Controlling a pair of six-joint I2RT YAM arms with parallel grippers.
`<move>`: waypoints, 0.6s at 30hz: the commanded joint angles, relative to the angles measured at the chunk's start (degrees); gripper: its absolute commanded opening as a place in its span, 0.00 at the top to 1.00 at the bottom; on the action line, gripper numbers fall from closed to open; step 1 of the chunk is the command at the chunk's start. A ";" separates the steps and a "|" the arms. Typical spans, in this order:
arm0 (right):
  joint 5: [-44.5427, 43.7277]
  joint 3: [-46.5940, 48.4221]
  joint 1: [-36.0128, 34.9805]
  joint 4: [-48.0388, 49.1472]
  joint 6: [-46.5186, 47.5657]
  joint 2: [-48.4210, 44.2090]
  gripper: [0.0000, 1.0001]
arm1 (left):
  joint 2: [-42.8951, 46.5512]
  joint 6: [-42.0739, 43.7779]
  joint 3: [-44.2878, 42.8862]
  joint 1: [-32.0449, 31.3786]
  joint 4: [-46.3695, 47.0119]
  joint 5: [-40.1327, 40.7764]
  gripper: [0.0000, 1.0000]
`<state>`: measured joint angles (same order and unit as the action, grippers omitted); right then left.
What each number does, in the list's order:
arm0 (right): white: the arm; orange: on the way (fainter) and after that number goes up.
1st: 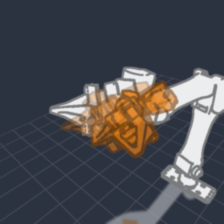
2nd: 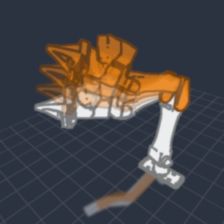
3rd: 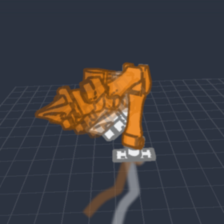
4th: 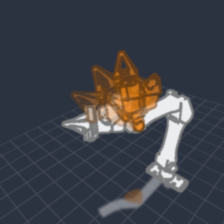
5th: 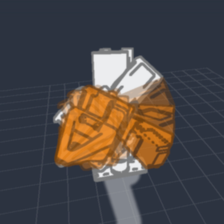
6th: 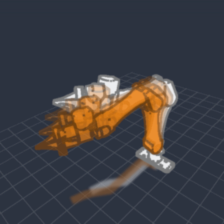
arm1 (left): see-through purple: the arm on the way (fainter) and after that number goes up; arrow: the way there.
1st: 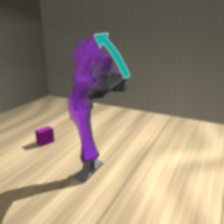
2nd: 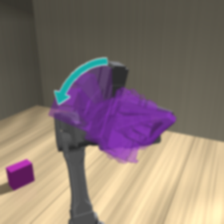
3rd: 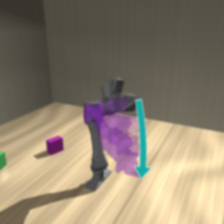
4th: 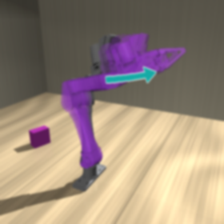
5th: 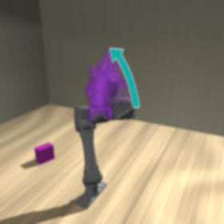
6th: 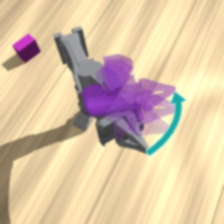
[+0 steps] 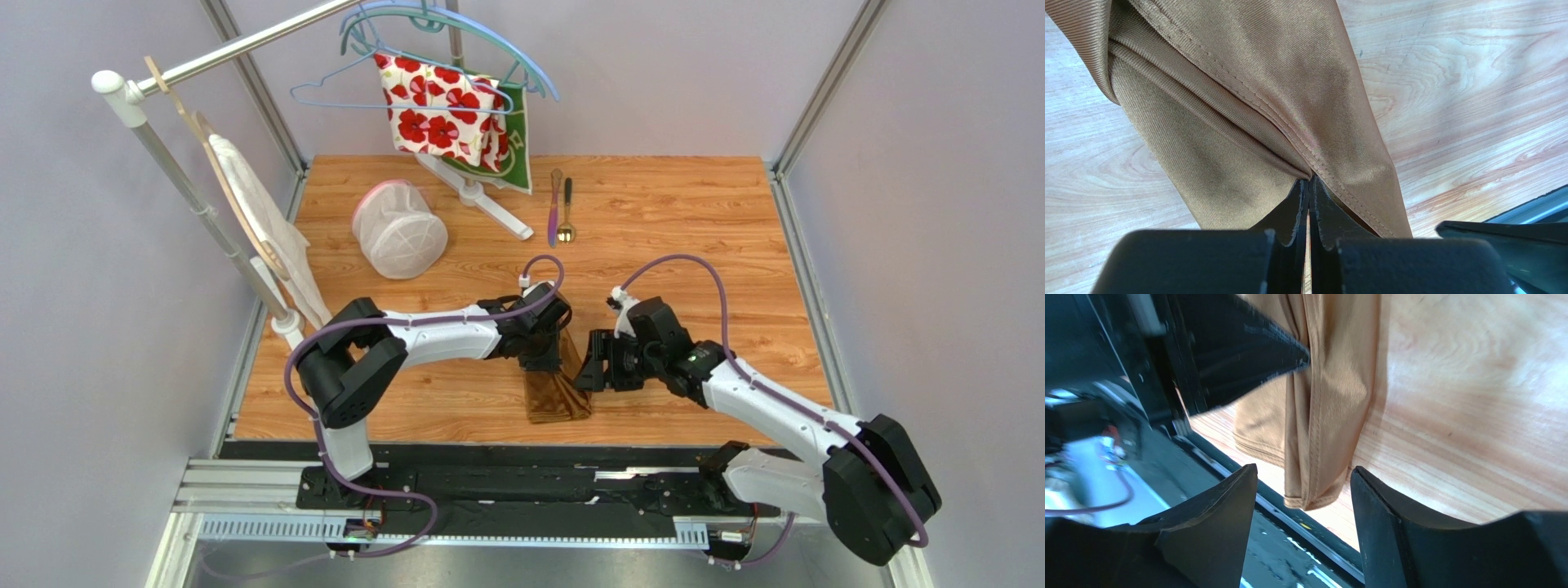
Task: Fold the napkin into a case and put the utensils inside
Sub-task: Fold the smaller rectangle-folded napkin at the center of the board.
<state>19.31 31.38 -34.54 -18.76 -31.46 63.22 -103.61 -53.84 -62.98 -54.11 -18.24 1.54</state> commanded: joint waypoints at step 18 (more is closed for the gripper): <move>-21.42 8.44 -17.13 -1.19 9.93 8.84 0.36 | 2.54 -0.74 0.40 1.11 3.47 -3.12 0.98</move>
<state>0.84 36.56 -50.17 -21.04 -24.10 70.19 -103.50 -54.11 -62.15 -53.19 -16.36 -0.97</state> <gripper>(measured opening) 0.648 0.026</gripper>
